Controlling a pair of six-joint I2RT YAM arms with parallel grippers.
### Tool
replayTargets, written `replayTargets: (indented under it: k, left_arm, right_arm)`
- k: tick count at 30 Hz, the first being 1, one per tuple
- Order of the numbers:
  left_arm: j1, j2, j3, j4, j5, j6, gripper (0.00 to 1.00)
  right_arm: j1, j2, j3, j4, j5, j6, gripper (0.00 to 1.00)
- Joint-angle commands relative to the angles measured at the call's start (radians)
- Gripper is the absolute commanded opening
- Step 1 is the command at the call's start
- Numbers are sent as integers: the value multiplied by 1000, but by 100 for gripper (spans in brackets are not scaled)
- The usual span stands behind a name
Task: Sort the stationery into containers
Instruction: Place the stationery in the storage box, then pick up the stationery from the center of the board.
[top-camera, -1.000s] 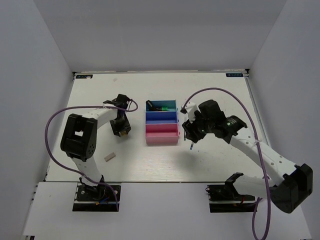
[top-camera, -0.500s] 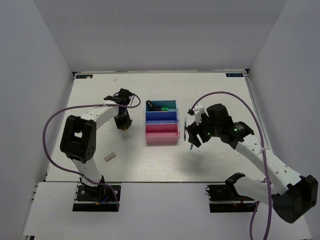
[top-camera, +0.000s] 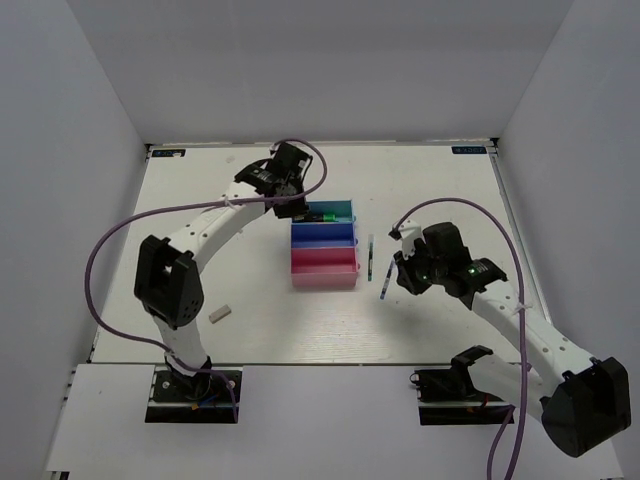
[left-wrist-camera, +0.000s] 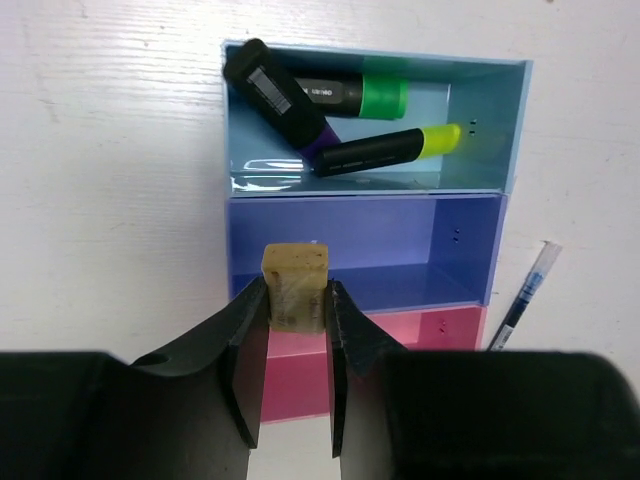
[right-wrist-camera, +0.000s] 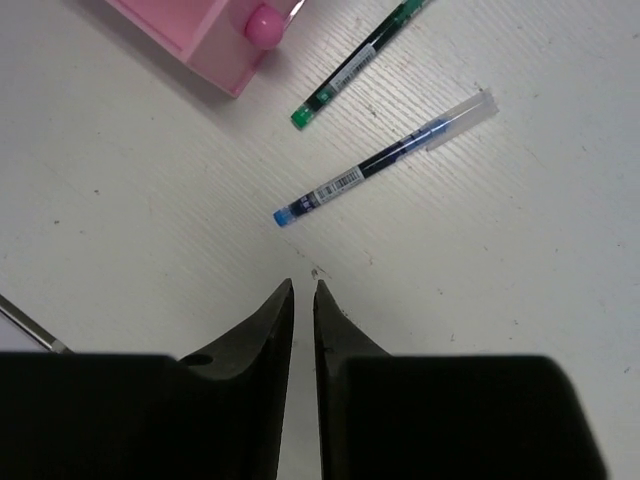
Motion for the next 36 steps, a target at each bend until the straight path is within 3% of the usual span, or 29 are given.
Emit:
replayTargets:
  k: [1,9,19,24,25,27,28,29,31,33,34,36]
  left_arm:
    - [-30,50,41,-35,10,-17,6]
    - [-50,104,53,-40,-5,-26,18]
    - [-56,131,95,-70,-19,-30,56]
    - [-55,130,134,-103,-31,-17,59]
    - [-55,119,134,-107,-33,-13,57]
    - [-56,88,127,-118,-45,-11,20]
    - [-55,47,89,-120,-48,-7,7]
    - [-55,24,66,-120,-51,0,0]
    - [-55,-106,-64,-117,-76,24,0]
    - [-38,-266,-143,-120,-100,38,26]
    - [-27,-309,-271,-127,-107,36,45]
    - [45,-442,-364,-126,-113,35,75]
  right_arm:
    - [-23,-29,-15,71,-9,14,17]
    - [-56,-32,-24,71,-49,14,34]
    - [-74,-33,-24,55,-92,14,44]
    - [-85,-33,-20,51,-108,14,48]
    - [-85,-36,-20,46,-114,14,48]
    - [-83,-32,-12,48,-182,-15,43]
    - [-82,-29,-9,43,-215,-32,32]
    - [-76,-17,-3,43,-247,-48,28]
    - [-72,13,20,40,-451,-148,25]
    - [-51,62,52,37,-648,-228,27]
    - [-40,110,105,20,-681,-319,29]
    - [33,231,162,-33,-714,-364,36]
